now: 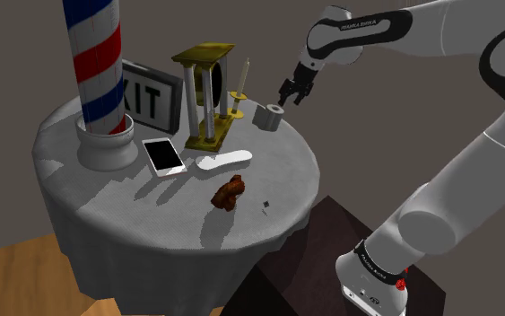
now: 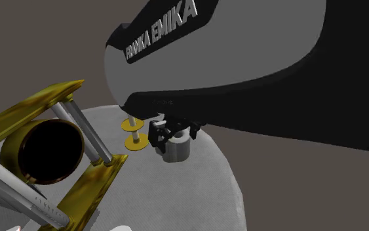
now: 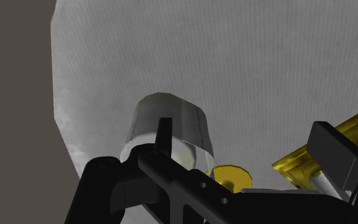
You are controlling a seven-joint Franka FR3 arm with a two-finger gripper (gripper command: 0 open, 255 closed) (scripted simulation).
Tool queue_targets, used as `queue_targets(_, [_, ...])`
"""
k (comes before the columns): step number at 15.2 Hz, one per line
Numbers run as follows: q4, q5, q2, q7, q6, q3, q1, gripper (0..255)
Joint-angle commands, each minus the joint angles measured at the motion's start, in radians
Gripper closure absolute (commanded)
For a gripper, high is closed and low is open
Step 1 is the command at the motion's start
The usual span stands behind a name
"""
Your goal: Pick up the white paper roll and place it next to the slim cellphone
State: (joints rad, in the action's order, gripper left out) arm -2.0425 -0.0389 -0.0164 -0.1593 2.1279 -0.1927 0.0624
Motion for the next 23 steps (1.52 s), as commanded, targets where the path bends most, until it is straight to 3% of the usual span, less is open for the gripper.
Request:
queue_targets(1, [0.075,-0.023,0.088,-0.025,0.017,-0.010,0.009,0])
queue_targets(11, [0.442,-0.124,0.449,-0.109,0.029,-0.015,0.081,0])
queue_targets(18, [0.423,-0.139,0.504,-0.118,0.102,-0.006,0.085,0])
queue_targets(23, [0.423,-0.139,0.504,-0.118,0.102,-0.006,0.085,0])
